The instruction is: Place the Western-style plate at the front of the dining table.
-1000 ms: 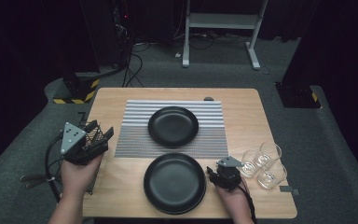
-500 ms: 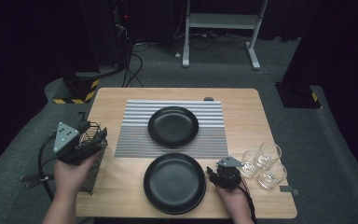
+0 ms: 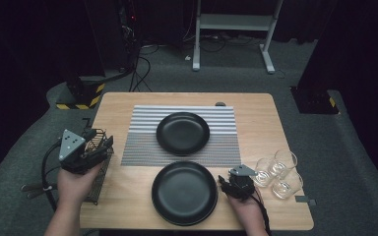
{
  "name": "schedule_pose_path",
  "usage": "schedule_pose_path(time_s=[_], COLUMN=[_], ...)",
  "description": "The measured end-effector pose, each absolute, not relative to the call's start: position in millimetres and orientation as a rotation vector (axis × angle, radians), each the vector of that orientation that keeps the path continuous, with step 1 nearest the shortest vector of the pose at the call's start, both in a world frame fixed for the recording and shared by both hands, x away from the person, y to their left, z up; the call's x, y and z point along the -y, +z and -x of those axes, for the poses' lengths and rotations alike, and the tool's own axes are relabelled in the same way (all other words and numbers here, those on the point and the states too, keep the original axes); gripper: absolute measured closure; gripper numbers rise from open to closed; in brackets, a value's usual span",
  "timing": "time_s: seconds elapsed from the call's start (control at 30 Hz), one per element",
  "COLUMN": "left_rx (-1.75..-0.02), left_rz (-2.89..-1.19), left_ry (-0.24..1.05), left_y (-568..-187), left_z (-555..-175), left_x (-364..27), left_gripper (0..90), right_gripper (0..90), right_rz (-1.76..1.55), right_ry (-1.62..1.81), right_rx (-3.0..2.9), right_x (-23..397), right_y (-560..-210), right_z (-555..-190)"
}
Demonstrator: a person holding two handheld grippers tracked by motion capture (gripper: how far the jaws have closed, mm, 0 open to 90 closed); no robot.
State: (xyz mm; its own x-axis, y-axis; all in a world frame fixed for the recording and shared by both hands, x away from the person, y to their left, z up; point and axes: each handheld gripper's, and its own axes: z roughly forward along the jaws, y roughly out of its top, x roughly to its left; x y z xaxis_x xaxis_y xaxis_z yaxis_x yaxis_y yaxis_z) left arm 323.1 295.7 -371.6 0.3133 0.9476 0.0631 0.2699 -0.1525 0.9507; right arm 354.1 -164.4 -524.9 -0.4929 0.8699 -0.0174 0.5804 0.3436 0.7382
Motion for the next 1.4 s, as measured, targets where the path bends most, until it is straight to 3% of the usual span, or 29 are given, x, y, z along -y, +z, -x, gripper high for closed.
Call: schedule_pose_path(time_s=[0.33,0.87,1.0,1.4], left_rx=[-1.143,-1.141,-1.136,-1.210], left_rz=[-1.643,-1.701,-1.720,-1.612], left_ry=[0.907,0.975,1.022,0.958], left_y=[-377,-380,-379,-369], left_z=[-324,-325,-324,-327], left_x=[-297,-289,-286,-304], left_gripper=[42.9,67.2,69.8,74.6], right_gripper=[47.8,47.8,47.8,47.8], right_rz=[-1.273,-1.272,-1.273,-1.273], right_ry=[0.958,0.959,0.958,0.960], right_rx=[-2.203,-2.203,-2.203,-2.204], right_x=[164,164,164,165], right_y=[-525,-525,-525,-525], right_z=[-354,-354,-354,-354])
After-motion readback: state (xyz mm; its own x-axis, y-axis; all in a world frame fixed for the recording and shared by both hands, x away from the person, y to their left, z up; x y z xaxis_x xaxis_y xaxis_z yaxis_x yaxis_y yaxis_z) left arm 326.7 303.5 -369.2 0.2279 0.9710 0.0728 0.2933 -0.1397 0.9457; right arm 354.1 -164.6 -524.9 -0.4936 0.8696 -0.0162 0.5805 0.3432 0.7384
